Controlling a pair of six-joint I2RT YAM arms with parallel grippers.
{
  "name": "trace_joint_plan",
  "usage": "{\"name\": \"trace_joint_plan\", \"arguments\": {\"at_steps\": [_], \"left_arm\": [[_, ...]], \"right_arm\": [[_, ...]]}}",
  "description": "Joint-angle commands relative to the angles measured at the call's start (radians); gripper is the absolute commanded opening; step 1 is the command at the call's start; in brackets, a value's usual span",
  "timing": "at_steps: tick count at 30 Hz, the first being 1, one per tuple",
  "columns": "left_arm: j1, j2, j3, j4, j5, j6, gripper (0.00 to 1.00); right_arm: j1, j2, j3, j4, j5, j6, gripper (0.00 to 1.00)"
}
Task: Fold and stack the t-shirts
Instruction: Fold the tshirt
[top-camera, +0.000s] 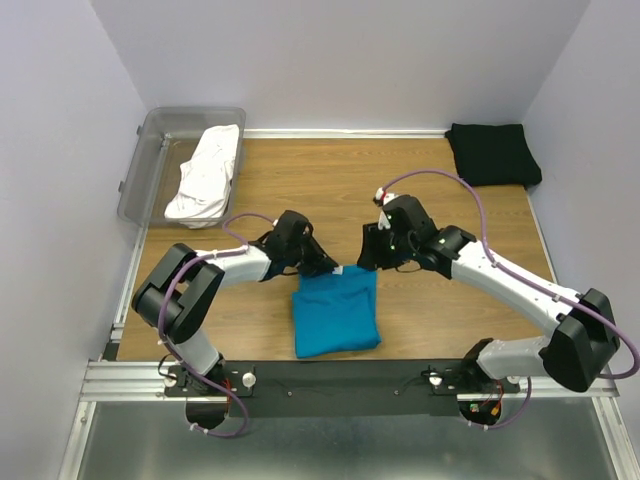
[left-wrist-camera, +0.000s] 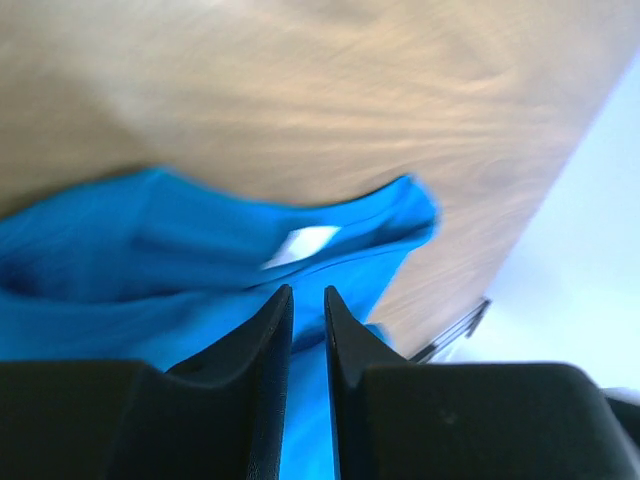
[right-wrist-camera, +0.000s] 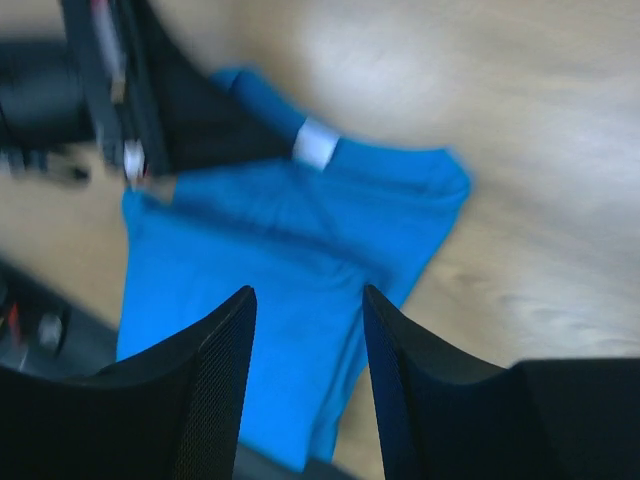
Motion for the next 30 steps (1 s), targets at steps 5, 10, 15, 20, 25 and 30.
{"name": "trace_joint_plan", "arguments": {"at_steps": [5, 10, 15, 20, 25, 30], "left_arm": [[0.005, 0.026, 0.219, -0.170, -0.139, 0.207, 0.29], [0.004, 0.144, 0.418, -0.308, -0.161, 0.485, 0.28], [0.001, 0.184, 0.461, -0.415, -0.164, 0.632, 0.23], [0.001, 0.170, 0.420, -0.455, -0.179, 0.720, 0.18], [0.002, 0.158, 0.365, -0.457, -0.184, 0.751, 0.15], [0.001, 0.147, 0.309, -0.448, -0.193, 0.746, 0.15]], "right_arm": [[0.011, -0.035, -0.126, -0.004, -0.279, 0.023, 0.55], [0.006, 0.011, -0.165, -0.004, -0.084, 0.116, 0.49], [-0.034, 0.123, -0.134, 0.002, 0.011, 0.107, 0.36], [-0.044, 0.227, -0.084, 0.038, 0.011, 0.071, 0.29], [-0.044, 0.345, -0.039, 0.076, 0.011, 0.055, 0.19], [-0.049, 0.466, 0.039, 0.093, 0.069, -0.004, 0.04]]}}
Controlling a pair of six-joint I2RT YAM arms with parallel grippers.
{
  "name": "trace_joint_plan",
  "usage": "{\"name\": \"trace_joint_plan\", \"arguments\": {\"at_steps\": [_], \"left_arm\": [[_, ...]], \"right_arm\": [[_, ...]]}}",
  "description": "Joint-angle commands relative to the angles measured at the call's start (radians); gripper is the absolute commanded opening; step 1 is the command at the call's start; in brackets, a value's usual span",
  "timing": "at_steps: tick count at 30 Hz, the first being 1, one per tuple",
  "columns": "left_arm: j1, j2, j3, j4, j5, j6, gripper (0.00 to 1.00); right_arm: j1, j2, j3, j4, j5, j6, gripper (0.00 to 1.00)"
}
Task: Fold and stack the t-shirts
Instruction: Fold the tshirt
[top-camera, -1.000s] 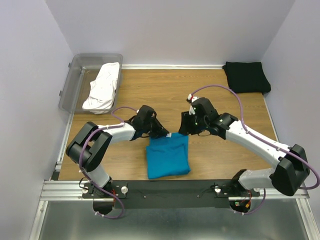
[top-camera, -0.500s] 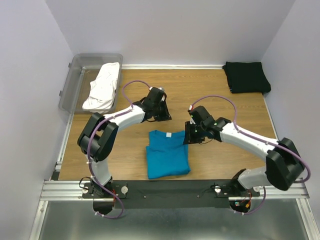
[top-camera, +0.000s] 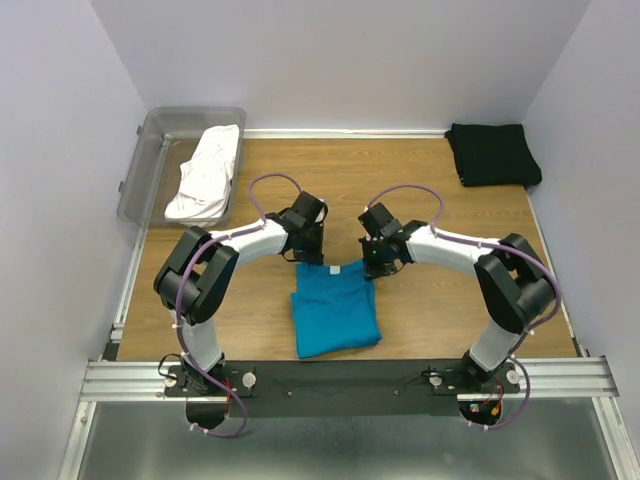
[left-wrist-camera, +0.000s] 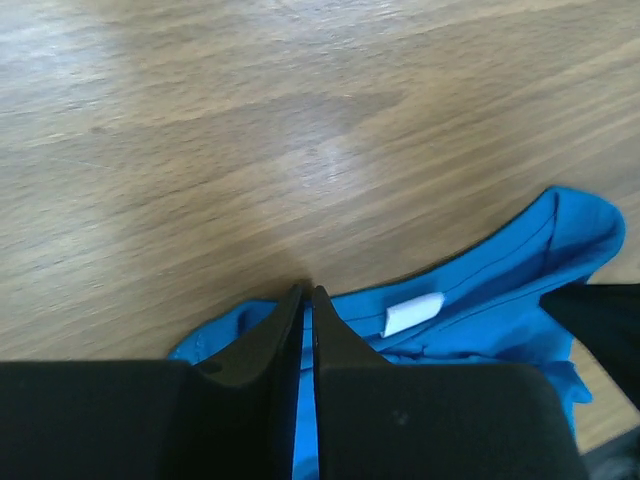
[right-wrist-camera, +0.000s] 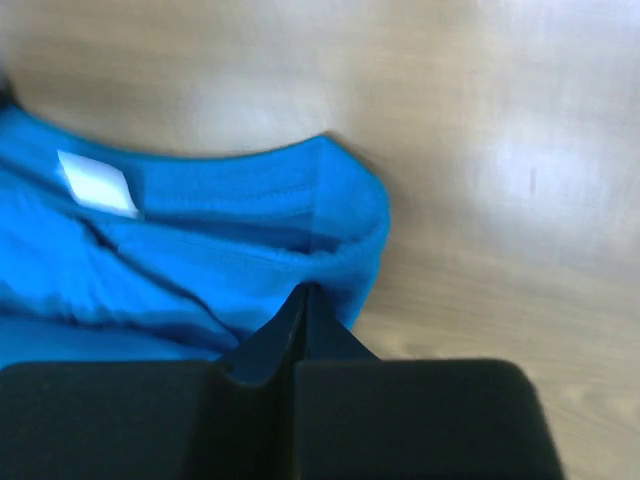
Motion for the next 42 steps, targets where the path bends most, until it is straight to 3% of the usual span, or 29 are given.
{"name": "trace_joint_plan", "arguments": {"at_steps": [1, 7, 10, 13, 16, 19, 22, 23, 29, 35, 42], "left_arm": [[-0.001, -0.017, -0.051, -0.023, -0.039, 0.030, 0.15], [0.002, -0.054, -0.125, -0.010, -0.021, -0.022, 0.15], [0.002, -0.077, -0.176, -0.001, 0.005, -0.073, 0.15], [-0.004, -0.123, -0.237, 0.097, 0.148, -0.142, 0.15], [-0.013, -0.169, -0.286, 0.145, 0.191, -0.171, 0.16], [-0.013, -0.240, -0.300, 0.148, 0.186, -0.186, 0.18], [-0.013, -0.316, -0.320, 0.160, 0.202, -0.232, 0.22], [-0.013, -0.336, -0.323, 0.157, 0.200, -0.245, 0.22], [0.028, -0.488, -0.352, 0.115, 0.085, -0.306, 0.26], [0.054, -0.495, -0.358, 0.189, 0.090, -0.295, 0.29], [0.063, -0.354, -0.322, 0.373, 0.154, -0.274, 0.29]], "right_arm": [[-0.007, 0.096, 0.086, 0.046, 0.095, -0.076, 0.03], [-0.021, 0.335, 0.370, 0.045, 0.122, -0.228, 0.01], [-0.024, 0.467, 0.561, 0.041, 0.058, -0.318, 0.01], [-0.024, 0.568, 0.738, 0.029, -0.041, -0.378, 0.01], [-0.024, 0.616, 0.871, -0.032, -0.059, -0.398, 0.01], [-0.024, 0.570, 0.857, -0.041, -0.038, -0.395, 0.04], [-0.023, 0.457, 0.795, -0.051, -0.010, -0.375, 0.15], [-0.021, 0.388, 0.760, -0.055, -0.003, -0.368, 0.24], [-0.021, 0.168, 0.600, -0.098, 0.049, -0.283, 0.46], [-0.017, 0.027, 0.390, -0.112, 0.085, -0.254, 0.52], [0.026, 0.051, 0.352, -0.121, 0.123, -0.243, 0.55]]}}
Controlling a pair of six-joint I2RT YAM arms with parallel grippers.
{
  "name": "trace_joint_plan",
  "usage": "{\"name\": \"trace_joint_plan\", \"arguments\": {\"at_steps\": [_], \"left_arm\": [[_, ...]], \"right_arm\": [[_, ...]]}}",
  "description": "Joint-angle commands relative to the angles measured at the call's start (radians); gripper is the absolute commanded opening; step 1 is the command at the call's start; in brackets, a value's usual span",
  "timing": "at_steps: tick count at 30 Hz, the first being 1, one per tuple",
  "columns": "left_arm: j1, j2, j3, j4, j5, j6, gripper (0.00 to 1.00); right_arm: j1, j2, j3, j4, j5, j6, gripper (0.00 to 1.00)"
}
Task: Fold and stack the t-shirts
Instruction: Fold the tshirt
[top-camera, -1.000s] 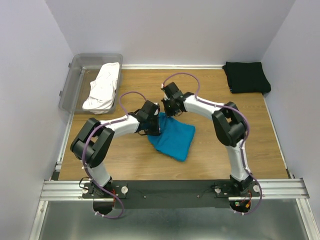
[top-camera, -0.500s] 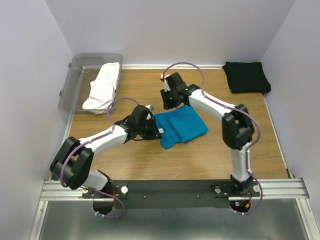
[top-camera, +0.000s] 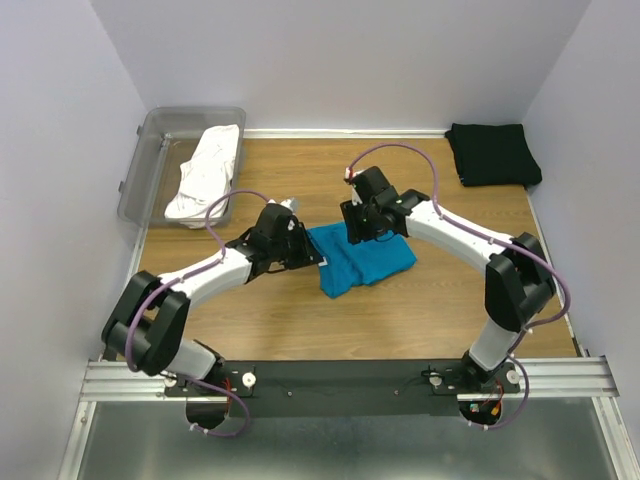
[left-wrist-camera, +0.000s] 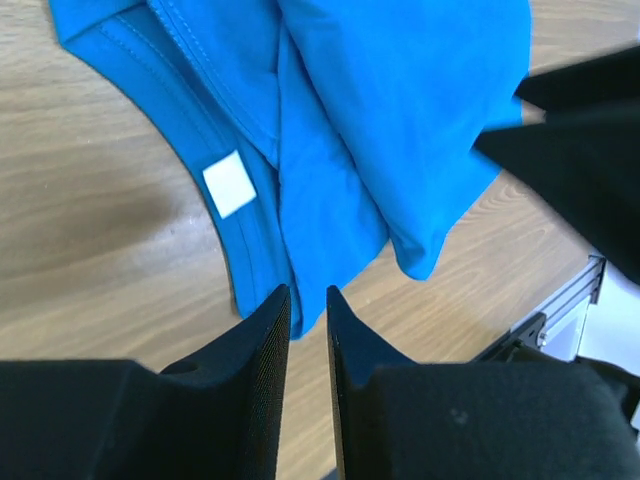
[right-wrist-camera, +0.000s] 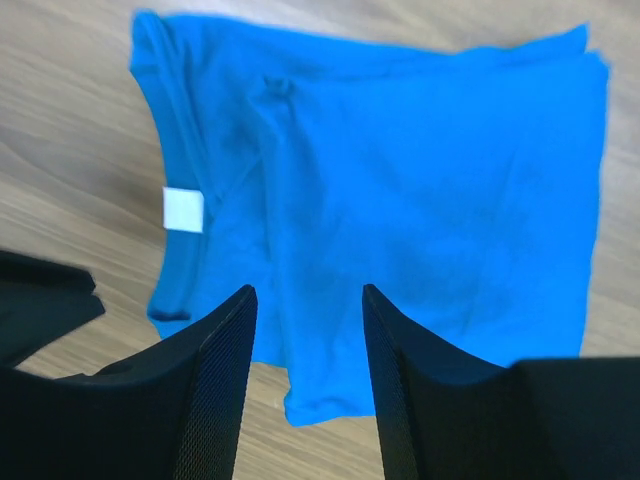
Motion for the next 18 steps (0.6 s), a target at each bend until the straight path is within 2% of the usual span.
{"name": "trace_joint_plan", "arguments": {"at_steps": [1, 8, 14, 18], "left_arm": [[0.014, 0.073, 0.029, 0.124, 0.032, 0.020, 0.29], [0.052, 0.189, 0.091, 0.170, 0.095, 0.058, 0.29], [0.054, 0.254, 0.083, 0.237, 0.167, 0.063, 0.29], [0.054, 0.286, 0.077, 0.274, 0.202, 0.060, 0.29]], "right_arm": [[0.038, 0.037, -0.001, -0.030, 0.072, 0.026, 0.55], [0.096, 0.137, 0.034, -0.048, 0.146, 0.055, 0.55], [0.116, 0.211, 0.065, -0.071, 0.218, 0.076, 0.54], [0.125, 0.234, 0.085, -0.091, 0.265, 0.087, 0.48]]}}
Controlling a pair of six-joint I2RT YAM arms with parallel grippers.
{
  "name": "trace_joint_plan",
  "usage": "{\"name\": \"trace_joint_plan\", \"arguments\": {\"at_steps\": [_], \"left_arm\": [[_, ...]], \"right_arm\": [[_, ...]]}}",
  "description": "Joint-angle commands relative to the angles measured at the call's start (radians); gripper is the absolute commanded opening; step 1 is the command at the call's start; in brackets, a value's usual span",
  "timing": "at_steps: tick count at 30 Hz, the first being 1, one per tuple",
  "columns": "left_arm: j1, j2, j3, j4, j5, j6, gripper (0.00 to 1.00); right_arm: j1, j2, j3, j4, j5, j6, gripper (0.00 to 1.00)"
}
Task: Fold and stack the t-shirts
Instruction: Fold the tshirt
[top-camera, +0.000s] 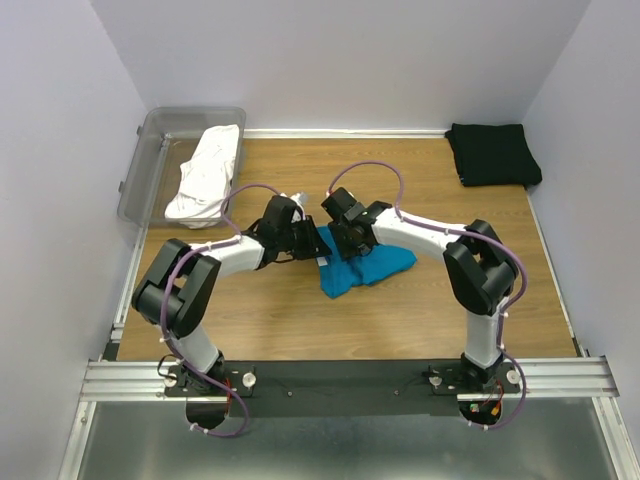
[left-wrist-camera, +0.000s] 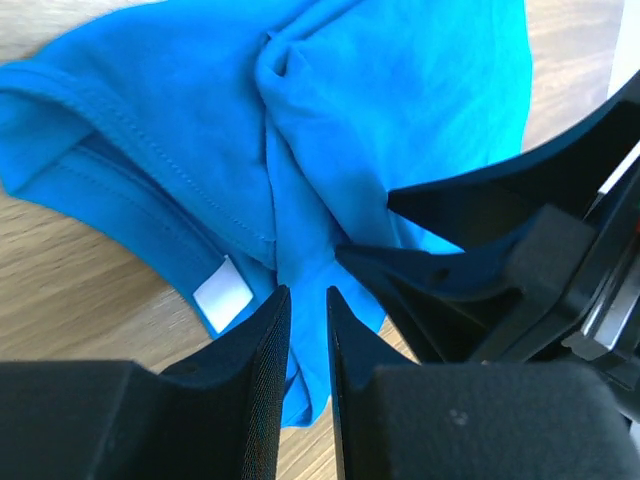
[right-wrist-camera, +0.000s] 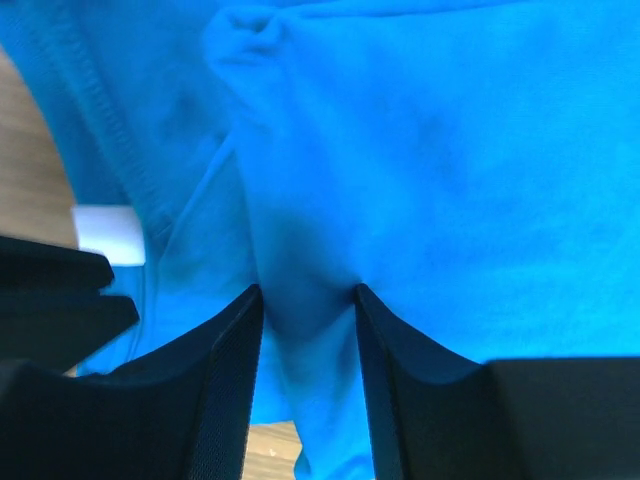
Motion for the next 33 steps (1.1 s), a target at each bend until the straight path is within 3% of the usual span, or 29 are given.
{"name": "trace_joint_plan", "arguments": {"at_steps": [1, 7, 8, 11, 23, 33], "left_arm": [[0.002, 0.039, 0.005, 0.070, 0.069, 0.022, 0.29], [0.002, 0.094, 0.020, 0.096, 0.090, 0.017, 0.28], [0.002, 0.099, 0.017, 0.104, 0.087, 0.013, 0.28], [0.002, 0.121, 0.007, 0.128, 0.085, -0.012, 0.27], [-0.017, 0.176, -0.086, 0.228, 0.099, -0.111, 0.21], [-0.034, 0.168, -0.119, 0.271, 0.102, -0.142, 0.20]], "right_arm": [[0.015, 0.024, 0.048, -0.048, 0.096, 0.031, 0.46], [0.018, 0.026, 0.068, -0.071, 0.104, 0.031, 0.23], [0.018, 0.026, 0.074, -0.076, 0.107, 0.030, 0.14], [0.018, 0.026, 0.090, -0.088, 0.100, 0.030, 0.01], [0.019, 0.063, 0.283, -0.249, 0.063, 0.102, 0.00], [0.067, 0.105, 0.350, -0.285, 0.018, 0.156, 0.00]]}}
